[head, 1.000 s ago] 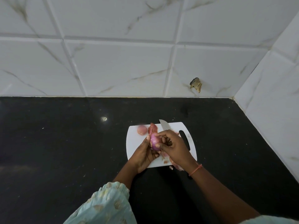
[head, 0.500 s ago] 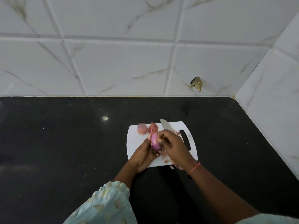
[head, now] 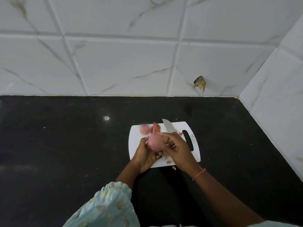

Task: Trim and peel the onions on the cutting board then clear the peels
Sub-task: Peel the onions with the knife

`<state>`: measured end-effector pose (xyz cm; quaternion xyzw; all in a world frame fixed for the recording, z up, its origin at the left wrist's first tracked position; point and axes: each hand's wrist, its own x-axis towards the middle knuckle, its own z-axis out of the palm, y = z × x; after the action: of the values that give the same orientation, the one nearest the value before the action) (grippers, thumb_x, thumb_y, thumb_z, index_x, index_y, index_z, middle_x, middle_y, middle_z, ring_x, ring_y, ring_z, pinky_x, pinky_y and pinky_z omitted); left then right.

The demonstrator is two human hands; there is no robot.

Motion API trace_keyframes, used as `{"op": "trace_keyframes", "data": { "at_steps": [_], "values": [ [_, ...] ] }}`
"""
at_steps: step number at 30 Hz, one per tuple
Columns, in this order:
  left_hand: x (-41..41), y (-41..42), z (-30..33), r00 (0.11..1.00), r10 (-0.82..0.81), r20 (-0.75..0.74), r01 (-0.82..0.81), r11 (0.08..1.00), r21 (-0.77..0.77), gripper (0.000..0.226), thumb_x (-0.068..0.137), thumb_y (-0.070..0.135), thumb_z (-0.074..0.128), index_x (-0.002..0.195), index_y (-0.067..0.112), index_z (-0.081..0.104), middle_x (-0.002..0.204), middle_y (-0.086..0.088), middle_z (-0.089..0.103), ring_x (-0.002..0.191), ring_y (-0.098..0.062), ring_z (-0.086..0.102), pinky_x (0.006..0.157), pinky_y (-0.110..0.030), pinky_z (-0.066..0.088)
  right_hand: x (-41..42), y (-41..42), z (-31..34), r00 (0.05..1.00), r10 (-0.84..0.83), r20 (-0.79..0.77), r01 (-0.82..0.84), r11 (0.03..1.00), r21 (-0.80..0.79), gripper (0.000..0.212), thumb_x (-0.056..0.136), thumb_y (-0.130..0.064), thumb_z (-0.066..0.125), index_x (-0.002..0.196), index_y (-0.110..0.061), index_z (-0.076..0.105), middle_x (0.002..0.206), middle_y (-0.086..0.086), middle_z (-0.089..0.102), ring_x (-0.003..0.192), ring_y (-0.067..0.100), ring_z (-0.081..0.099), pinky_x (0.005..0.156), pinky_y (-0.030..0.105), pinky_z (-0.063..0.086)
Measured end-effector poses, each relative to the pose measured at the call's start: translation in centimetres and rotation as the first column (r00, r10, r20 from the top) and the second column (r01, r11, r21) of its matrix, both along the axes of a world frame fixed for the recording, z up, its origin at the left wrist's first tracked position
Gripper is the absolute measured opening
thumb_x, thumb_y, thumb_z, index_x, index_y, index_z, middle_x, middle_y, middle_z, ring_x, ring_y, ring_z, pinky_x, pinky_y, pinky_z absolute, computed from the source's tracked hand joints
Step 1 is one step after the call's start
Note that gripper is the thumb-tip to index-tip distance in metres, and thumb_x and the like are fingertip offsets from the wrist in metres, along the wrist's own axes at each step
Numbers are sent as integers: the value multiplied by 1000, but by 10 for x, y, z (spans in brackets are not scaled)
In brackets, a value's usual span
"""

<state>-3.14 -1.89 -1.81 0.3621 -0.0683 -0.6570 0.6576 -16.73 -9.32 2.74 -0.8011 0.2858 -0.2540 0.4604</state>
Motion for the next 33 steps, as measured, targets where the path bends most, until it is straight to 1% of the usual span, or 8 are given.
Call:
{"op": "trace_keyframes", "data": {
  "at_steps": [5, 10, 14, 18, 23, 26, 29, 33],
  "values": [
    [-2, 1, 0, 1000, -16, 24, 16, 1000, -12, 55, 104, 42, 25, 120, 3, 61, 105, -17, 68, 69, -16, 62, 59, -25, 49, 4, 2, -1, 999, 6, -43, -9, 997, -76, 31, 88, -19, 70, 118, -29, 66, 106, -14, 54, 98, 4, 61, 75, 23, 57],
    [-2, 0, 1, 997, -9, 82, 8, 1000, 9, 55, 106, 37, 22, 118, 4, 64, 112, -18, 70, 86, -19, 68, 69, -27, 50, 11, 5, 4, 999, -6, -41, 3, 998, -68, 21, 87, -21, 72, 107, -25, 67, 103, -18, 53, 96, 0, 59, 78, 10, 48],
    [-3, 1, 1, 992, -3, 124, 0, 1000, 27, 55, 107, 36, 21, 115, 6, 67, 112, -17, 71, 95, -20, 66, 81, -32, 46, 15, 9, 2, 992, -61, -107, 54, 996, -65, 18, 90, -26, 68, 107, -26, 62, 99, -16, 53, 87, 7, 61, 59, 14, 48],
    [-3, 0, -1, 991, 11, 137, -16, 999, 40, 56, 107, 38, 21, 111, 9, 69, 106, -15, 72, 89, -18, 64, 76, -31, 46, 18, 12, -7, 991, -100, -88, 89, 988, -127, 11, 92, -21, 65, 102, -26, 62, 100, -12, 57, 91, 8, 60, 69, 19, 54],
    [-4, 0, 0, 990, 12, 138, -20, 998, 55, 56, 107, 38, 19, 112, 6, 65, 100, -18, 67, 74, -18, 55, 65, -28, 44, 21, 8, -7, 987, -98, -126, 75, 982, -175, 10, 98, -22, 55, 105, -22, 63, 102, -14, 54, 89, 7, 60, 58, 10, 45],
    [-2, -1, -1, 990, 9, 139, -18, 998, 63, 57, 107, 39, 21, 118, 5, 64, 111, -24, 63, 88, -25, 55, 75, -32, 45, 22, 8, -7, 981, -81, -178, 23, 951, -308, 13, 100, -21, 49, 108, -21, 60, 110, -8, 54, 97, 9, 58, 72, 22, 54],
    [-1, 0, -3, 989, 5, 147, -18, 996, 84, 56, 107, 39, 21, 123, 5, 63, 117, -25, 64, 106, -31, 56, 88, -37, 44, 25, 6, -5, 966, -68, -250, -43, 909, -414, 15, 100, -17, 48, 111, -18, 59, 116, -3, 54, 100, 13, 58, 72, 23, 53],
    [-1, -1, -4, 988, 1, 152, -12, 997, 73, 55, 108, 37, 21, 123, 5, 63, 115, -20, 70, 98, -23, 69, 77, -32, 56, 30, 6, -3, 935, -75, -346, -105, 876, -472, 24, 90, -7, 60, 112, -16, 57, 126, 1, 52, 106, 17, 56, 66, 22, 43]
  ]
}}
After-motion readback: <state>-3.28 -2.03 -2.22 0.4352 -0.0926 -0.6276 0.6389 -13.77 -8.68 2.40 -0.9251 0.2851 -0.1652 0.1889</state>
